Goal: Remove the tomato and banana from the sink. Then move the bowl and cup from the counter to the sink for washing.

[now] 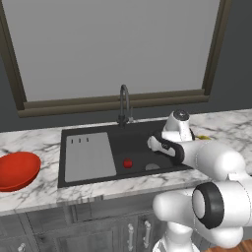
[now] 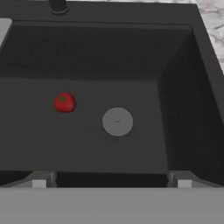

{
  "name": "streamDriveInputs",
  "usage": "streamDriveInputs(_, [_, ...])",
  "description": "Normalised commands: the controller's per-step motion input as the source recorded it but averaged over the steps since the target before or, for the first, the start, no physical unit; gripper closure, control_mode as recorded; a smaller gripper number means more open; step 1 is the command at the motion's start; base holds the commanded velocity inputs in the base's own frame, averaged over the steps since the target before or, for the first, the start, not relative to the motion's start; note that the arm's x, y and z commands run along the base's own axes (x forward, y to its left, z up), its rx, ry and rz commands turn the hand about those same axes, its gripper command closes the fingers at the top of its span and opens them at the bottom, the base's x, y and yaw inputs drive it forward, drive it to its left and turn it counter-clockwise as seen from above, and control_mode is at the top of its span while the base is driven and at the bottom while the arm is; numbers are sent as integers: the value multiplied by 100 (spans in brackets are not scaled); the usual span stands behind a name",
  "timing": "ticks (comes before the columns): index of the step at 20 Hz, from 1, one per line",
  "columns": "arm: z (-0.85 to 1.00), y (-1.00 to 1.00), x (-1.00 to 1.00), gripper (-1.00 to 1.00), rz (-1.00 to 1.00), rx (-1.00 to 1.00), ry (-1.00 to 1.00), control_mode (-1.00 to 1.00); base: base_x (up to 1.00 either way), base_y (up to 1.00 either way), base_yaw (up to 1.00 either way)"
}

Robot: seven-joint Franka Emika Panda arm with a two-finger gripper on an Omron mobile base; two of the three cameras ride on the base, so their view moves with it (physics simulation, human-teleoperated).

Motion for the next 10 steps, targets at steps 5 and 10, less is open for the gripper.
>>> streamDriveInputs(5, [-5,20,0,-100,0,9,-1,-100,0,0,0])
streamDriveInputs(10, [-6,19,1,-100,0,11,-1,-100,0,0,0])
